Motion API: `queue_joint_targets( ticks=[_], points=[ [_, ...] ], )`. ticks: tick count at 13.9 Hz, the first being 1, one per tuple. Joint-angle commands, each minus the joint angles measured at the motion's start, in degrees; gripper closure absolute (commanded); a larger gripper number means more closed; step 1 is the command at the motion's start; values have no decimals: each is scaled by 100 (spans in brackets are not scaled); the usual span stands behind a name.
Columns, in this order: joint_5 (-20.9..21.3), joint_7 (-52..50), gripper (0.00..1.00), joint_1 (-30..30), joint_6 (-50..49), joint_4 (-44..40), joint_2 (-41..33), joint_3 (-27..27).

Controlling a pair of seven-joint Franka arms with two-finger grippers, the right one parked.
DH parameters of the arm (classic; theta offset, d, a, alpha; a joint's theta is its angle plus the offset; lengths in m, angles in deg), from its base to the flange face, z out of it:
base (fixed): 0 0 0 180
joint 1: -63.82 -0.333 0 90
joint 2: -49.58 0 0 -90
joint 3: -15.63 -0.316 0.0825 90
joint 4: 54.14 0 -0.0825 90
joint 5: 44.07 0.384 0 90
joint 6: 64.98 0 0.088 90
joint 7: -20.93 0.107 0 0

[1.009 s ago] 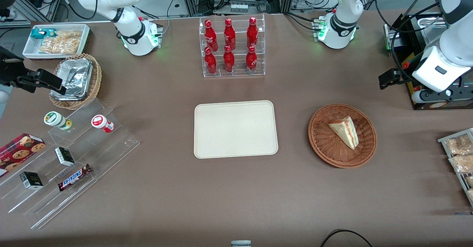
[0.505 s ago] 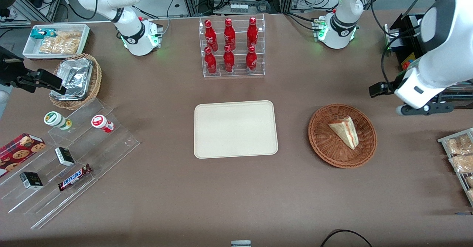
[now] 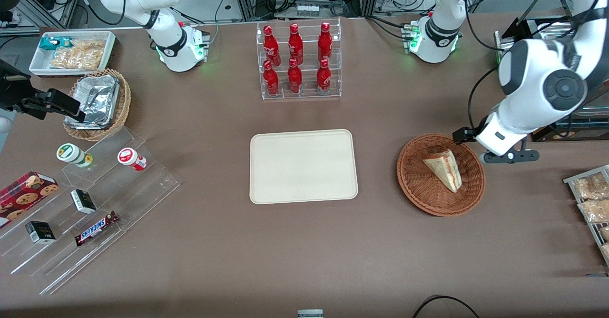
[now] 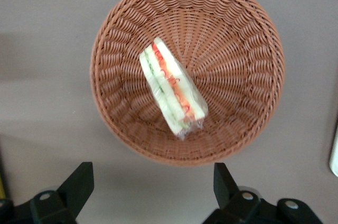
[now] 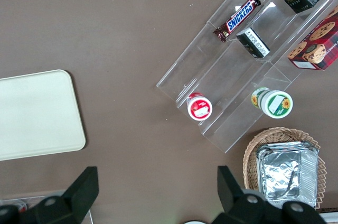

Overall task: Place sandwich from basket to tray
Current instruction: 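Move the left gripper over the sandwich in the wicker basket, then lower the left gripper and close it on the wrapped sandwich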

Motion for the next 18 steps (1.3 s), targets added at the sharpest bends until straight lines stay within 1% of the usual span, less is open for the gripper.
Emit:
queue_joint_targets(
  ticks=[1, 3, 4, 9, 11, 12, 18],
  points=[
    [33, -114, 0, -16, 730, 597, -154, 21],
    [25, -525, 0, -16, 942, 606, -14, 30],
    [16, -911, 0, -16, 1065, 624, 74, 30],
    [-2, -3090, 0, 1, 1531, 597, 452, 30],
    [-11, -4179, 0, 10, 1865, 606, 645, 47],
    [-11, -4349, 0, 62, 1935, 597, 733, 65],
    [-11, -4404, 0, 98, 2068, 571, 1173, 82]
  ],
)
